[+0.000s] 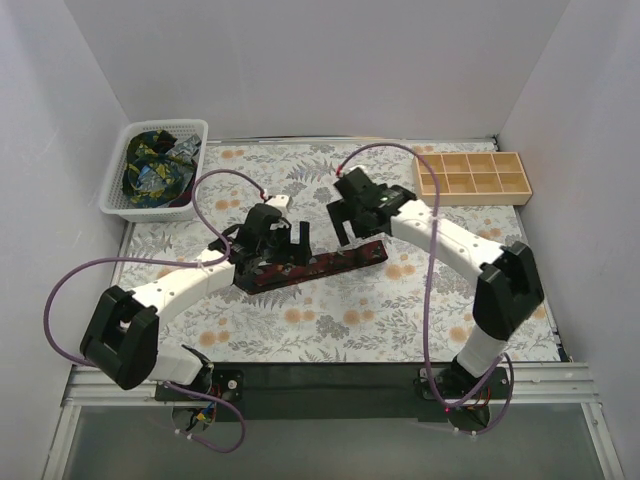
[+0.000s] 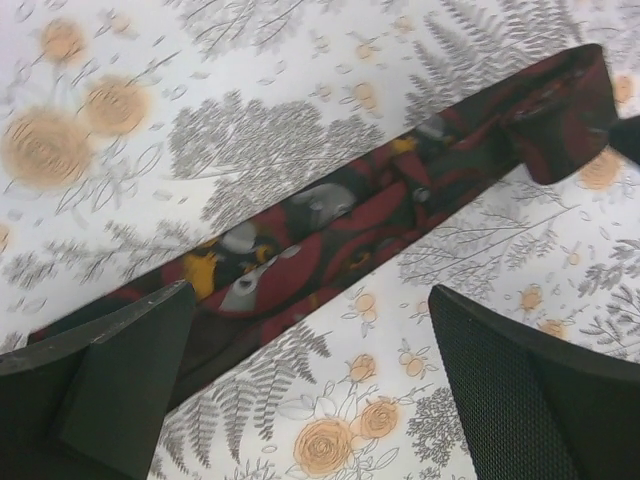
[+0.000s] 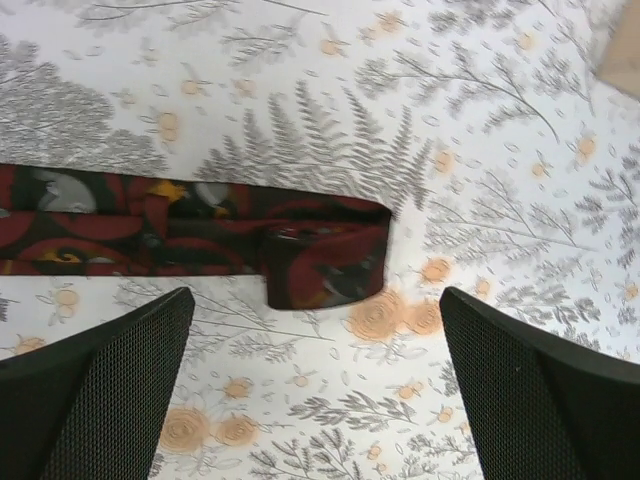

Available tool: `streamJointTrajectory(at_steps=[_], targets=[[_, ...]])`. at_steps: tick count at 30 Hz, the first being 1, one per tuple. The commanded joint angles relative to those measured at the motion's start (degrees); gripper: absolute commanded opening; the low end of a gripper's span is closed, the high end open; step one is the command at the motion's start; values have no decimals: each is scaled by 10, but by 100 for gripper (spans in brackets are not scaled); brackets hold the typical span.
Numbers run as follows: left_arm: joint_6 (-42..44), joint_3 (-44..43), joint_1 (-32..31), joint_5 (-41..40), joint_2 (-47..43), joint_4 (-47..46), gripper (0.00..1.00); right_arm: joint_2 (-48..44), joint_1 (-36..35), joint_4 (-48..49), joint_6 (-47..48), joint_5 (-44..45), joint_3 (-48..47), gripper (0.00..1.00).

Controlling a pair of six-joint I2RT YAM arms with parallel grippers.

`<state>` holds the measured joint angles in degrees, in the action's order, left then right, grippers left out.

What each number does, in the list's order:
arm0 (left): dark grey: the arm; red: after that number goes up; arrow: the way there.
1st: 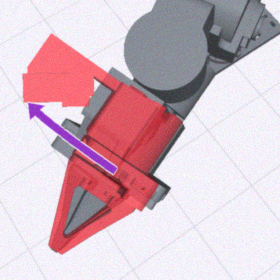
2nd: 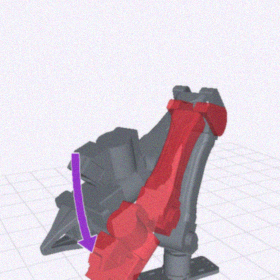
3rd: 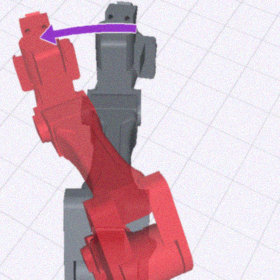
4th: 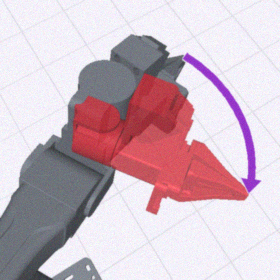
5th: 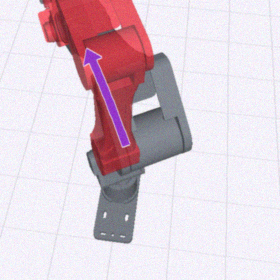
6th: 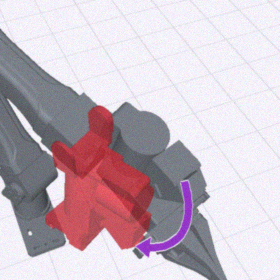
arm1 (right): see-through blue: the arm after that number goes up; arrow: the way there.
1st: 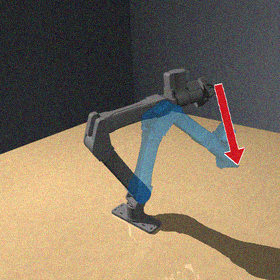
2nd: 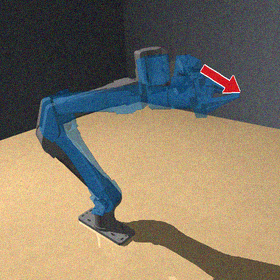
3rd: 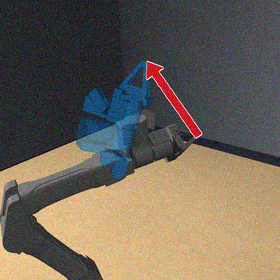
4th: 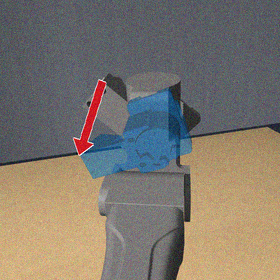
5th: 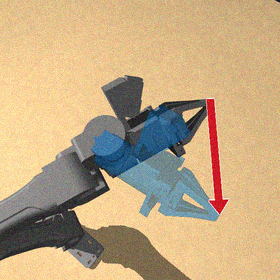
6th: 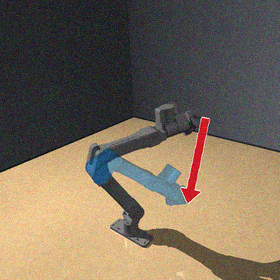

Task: Roll the ties
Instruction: Roll the tie

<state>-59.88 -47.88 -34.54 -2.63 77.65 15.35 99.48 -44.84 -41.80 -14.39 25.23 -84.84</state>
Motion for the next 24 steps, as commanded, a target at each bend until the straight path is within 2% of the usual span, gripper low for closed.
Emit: streamJointTrajectory(at_steps=[1,4,6,9,13,19,24], targets=[[62,-53,3,110,25,-53,98,-87,90,44,9,-115,72,99],[101,-98,-3,190,72,-77,98,-176,170,116,-7,-209,171,99],[124,-128,-24,188,106,-81,98,-217,204,158,-19,-230,238,99],[203,-188,-60,165,174,-67,98,-285,259,184,-27,-280,305,98],[293,-245,-89,162,243,-64,98,-351,316,211,-20,-333,357,98],[406,-313,-115,212,318,-47,98,-387,339,218,-20,-361,393,99],[440,-334,-122,216,360,-45,98,-391,344,218,-22,-368,405,98]])
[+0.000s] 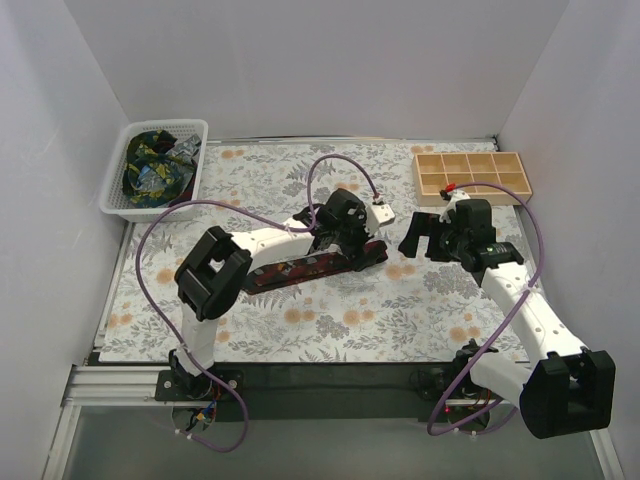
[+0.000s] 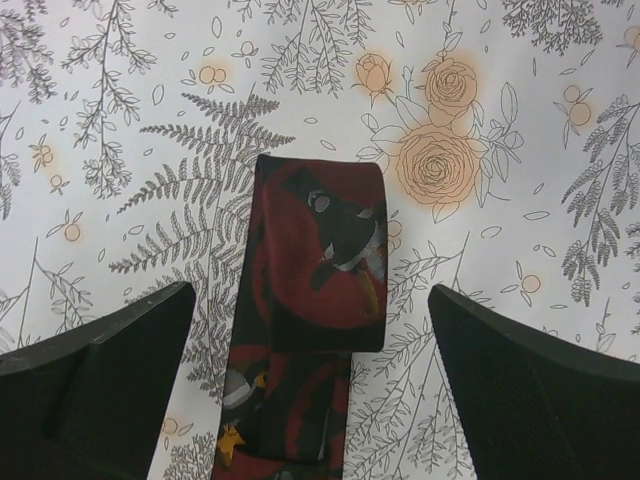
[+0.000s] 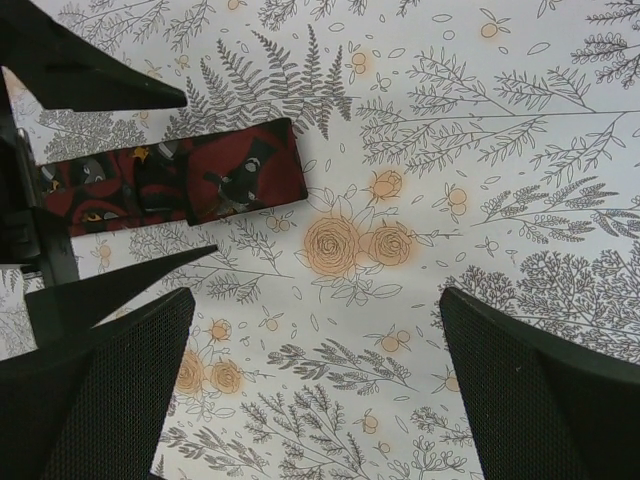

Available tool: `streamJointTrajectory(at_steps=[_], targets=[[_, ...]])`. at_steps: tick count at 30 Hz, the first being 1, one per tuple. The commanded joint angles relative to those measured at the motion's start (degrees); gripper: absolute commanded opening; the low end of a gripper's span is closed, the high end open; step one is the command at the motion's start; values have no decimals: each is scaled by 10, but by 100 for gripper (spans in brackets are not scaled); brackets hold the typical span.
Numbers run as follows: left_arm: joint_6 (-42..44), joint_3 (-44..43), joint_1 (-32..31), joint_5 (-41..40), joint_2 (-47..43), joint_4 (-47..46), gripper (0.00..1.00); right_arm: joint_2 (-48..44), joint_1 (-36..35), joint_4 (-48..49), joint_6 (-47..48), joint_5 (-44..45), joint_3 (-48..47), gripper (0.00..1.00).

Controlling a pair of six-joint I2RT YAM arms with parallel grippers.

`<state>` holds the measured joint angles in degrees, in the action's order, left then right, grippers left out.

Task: Roll the ties
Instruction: Roll the tie

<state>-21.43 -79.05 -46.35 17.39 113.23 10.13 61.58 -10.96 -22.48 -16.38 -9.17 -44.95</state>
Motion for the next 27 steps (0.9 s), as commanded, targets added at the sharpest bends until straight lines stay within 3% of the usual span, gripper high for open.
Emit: streamJointTrajectory(at_steps=[1,10,17,18,20,23,24,27], targets=[[60,-29,-4,16,17,7,98,-12,5,24,-3,-28,8,98],[79,-45,-4,22,63,4,96,-18,12,24,-8,-37,14,98],[91,-39,-4,20,88,0,75,-23,15,25,-13,-39,21,98],[91,-37,-4,21,93,-1,67,-23,16,26,-14,-39,23,98],[91,-36,-4,21,97,-3,58,-23,16,30,-15,-39,27,98],[89,-36,-4,28,108,-2,53,-19,16,38,-17,-42,35,98],[85,-34,-4,32,108,-2,47,-16,16,47,-19,-45,37,98],[74,-26,-4,50,107,-2,45,-9,16,68,-27,-58,50,97]])
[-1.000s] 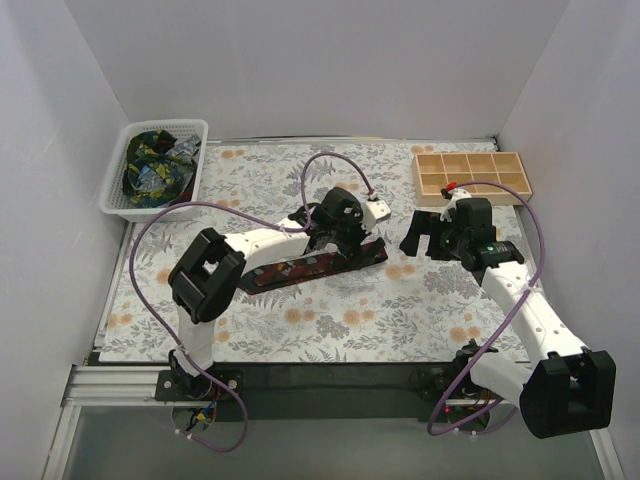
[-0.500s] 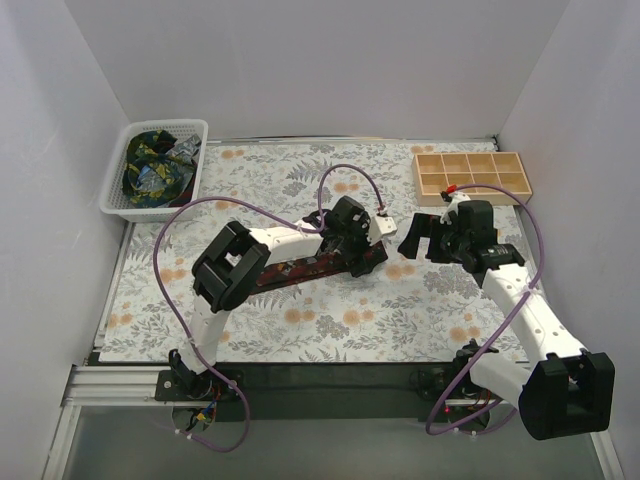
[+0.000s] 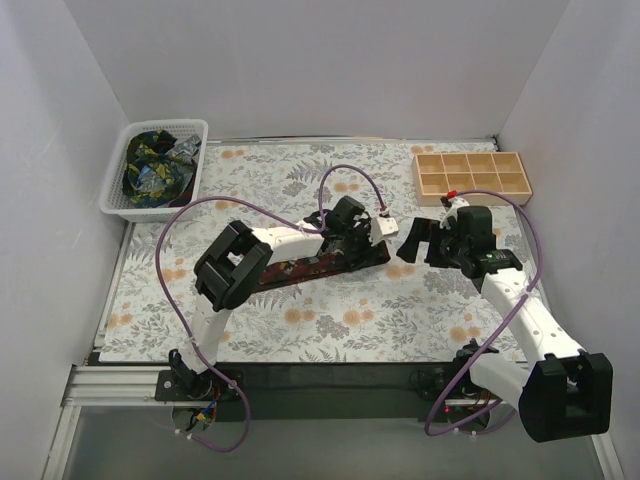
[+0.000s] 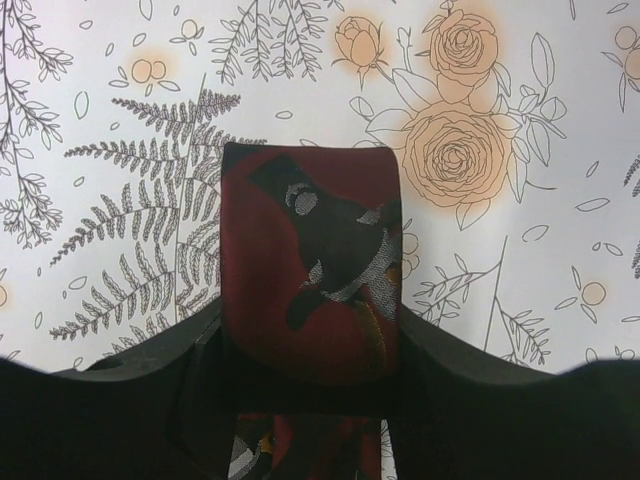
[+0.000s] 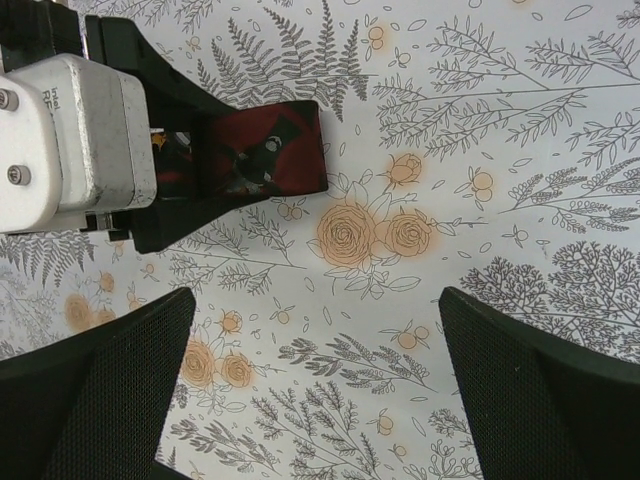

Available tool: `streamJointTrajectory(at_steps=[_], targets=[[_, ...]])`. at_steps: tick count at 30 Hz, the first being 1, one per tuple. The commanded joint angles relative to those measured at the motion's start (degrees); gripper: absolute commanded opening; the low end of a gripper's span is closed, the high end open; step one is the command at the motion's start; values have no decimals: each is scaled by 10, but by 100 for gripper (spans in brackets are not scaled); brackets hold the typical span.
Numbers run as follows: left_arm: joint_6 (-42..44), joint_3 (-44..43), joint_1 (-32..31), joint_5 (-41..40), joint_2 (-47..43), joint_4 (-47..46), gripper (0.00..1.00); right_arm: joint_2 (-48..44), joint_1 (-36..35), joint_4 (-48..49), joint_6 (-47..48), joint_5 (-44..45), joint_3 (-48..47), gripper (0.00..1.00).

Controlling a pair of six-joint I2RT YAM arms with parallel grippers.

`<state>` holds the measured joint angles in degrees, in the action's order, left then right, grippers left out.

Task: Roll the ties
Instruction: Roll the tie

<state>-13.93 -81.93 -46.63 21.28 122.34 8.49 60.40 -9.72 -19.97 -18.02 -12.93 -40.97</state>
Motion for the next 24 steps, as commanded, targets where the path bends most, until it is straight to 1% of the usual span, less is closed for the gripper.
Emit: streamJointTrajectory(at_steps=[1,7,10,11,13,14,15,17,19,20,21,23,24], targets=[[-5,11,-1,20,14,16,45,4,3,47,-13,-25,12,96],[-33,48,-11,40,-27,16,45,9,4,67,-18,-27,16,96],[-50,56,-12,32,-46,10,64,15,9,77,-20,-29,15,96],[-57,56,-12,14,-50,7,77,16,11,78,-20,-28,14,96],[-71,56,-11,-1,-68,-7,85,21,19,84,-25,-31,11,96],[-96,56,-10,-28,-76,-15,94,22,24,91,-25,-32,11,96],[-108,56,-7,-33,-91,-27,96,23,28,99,-31,-36,11,97],[-152,58,-2,-42,-108,-34,97,28,37,110,-36,-42,11,97],[-188,63,3,-68,-136,-50,97,34,41,124,-46,-49,12,97],[-228,67,4,-79,-146,-51,98,44,44,140,-49,-53,12,96],[-251,70,4,-110,-155,-54,98,50,44,147,-52,-60,12,96],[-298,79,4,-124,-184,-57,98,70,45,164,-61,-66,12,95],[-348,84,4,-128,-193,-59,98,78,45,181,-65,-75,13,94]])
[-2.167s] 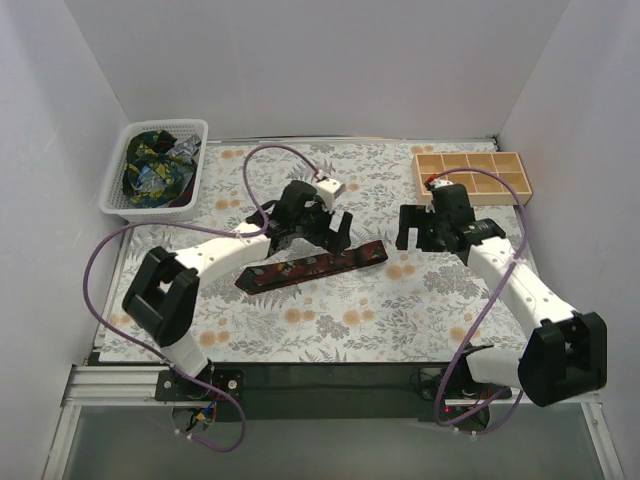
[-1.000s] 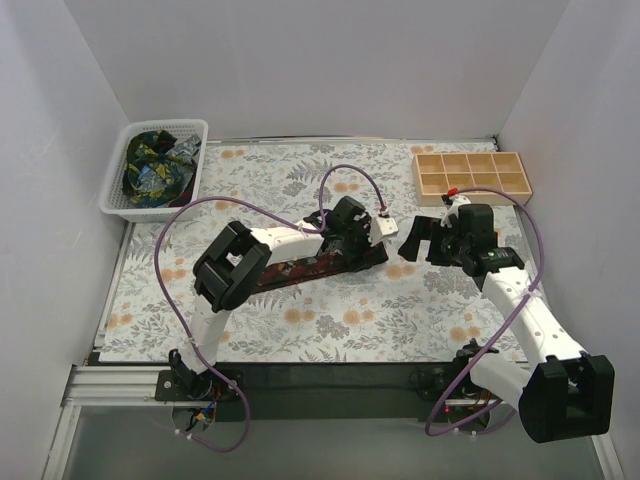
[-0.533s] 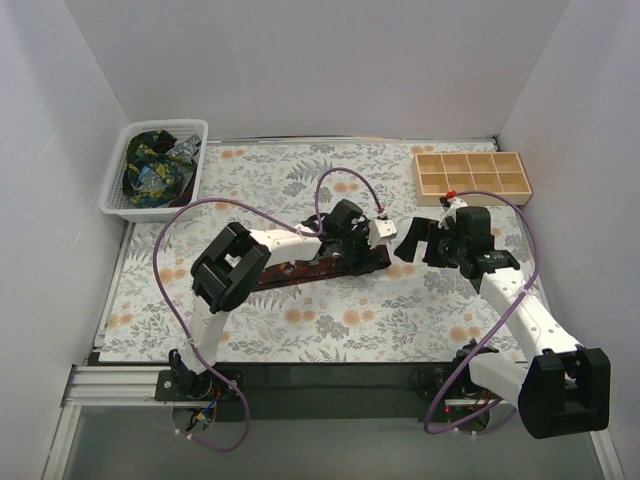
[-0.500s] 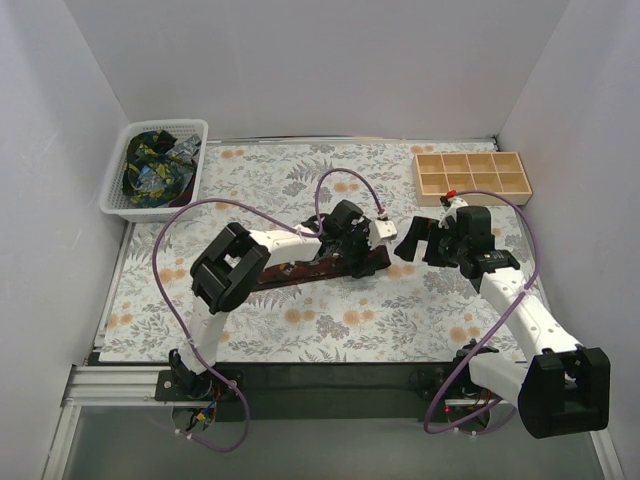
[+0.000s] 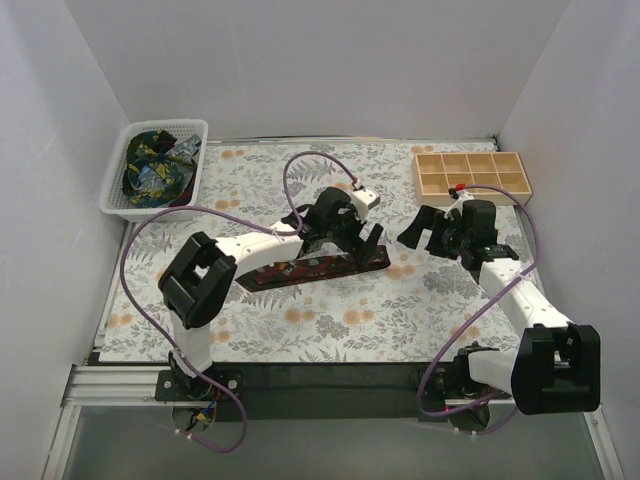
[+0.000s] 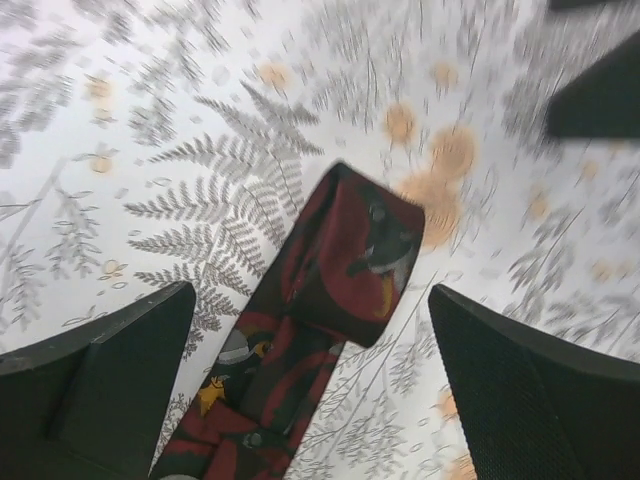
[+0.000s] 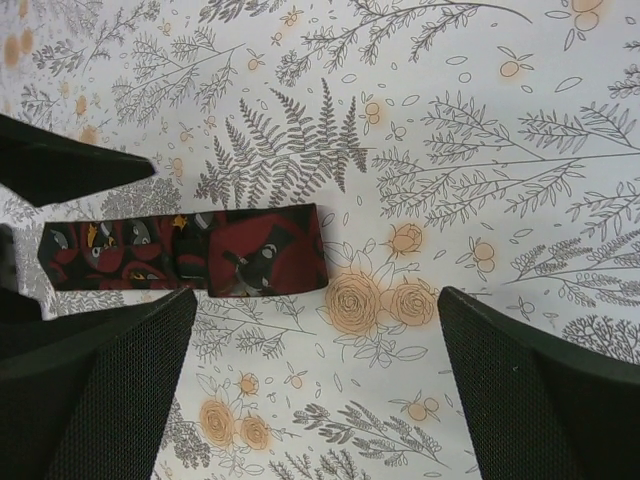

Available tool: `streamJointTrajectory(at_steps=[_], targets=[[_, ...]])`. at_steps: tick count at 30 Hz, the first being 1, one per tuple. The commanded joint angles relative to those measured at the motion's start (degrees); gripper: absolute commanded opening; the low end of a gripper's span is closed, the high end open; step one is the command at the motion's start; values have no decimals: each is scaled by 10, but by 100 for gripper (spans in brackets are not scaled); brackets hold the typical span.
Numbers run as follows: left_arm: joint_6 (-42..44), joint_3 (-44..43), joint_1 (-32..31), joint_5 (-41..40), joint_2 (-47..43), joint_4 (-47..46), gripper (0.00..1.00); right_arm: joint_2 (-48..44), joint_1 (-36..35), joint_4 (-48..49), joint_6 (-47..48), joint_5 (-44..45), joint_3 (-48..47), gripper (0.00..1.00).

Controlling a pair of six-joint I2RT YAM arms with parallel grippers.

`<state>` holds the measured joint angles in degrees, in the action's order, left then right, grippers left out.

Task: Roll the ties
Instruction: Roll the tie

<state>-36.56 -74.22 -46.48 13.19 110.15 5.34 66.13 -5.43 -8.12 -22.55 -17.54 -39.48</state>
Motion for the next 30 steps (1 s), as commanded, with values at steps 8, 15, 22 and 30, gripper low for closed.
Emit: streamJointTrajectory(at_steps=[8,15,22,30], targets=[[-325,73,2,-48,-97,-50,78,115,3,144,-24,-93,-3,86],[-389,100,2,-38,-74,-102,59,158,3,159,-13,-124,7,85],[-402,101,2,-38,-45,-118,42,195,3,194,-18,-171,15,83],[-412,108,2,-44,-6,-139,25,241,3,233,-31,-212,36,79]])
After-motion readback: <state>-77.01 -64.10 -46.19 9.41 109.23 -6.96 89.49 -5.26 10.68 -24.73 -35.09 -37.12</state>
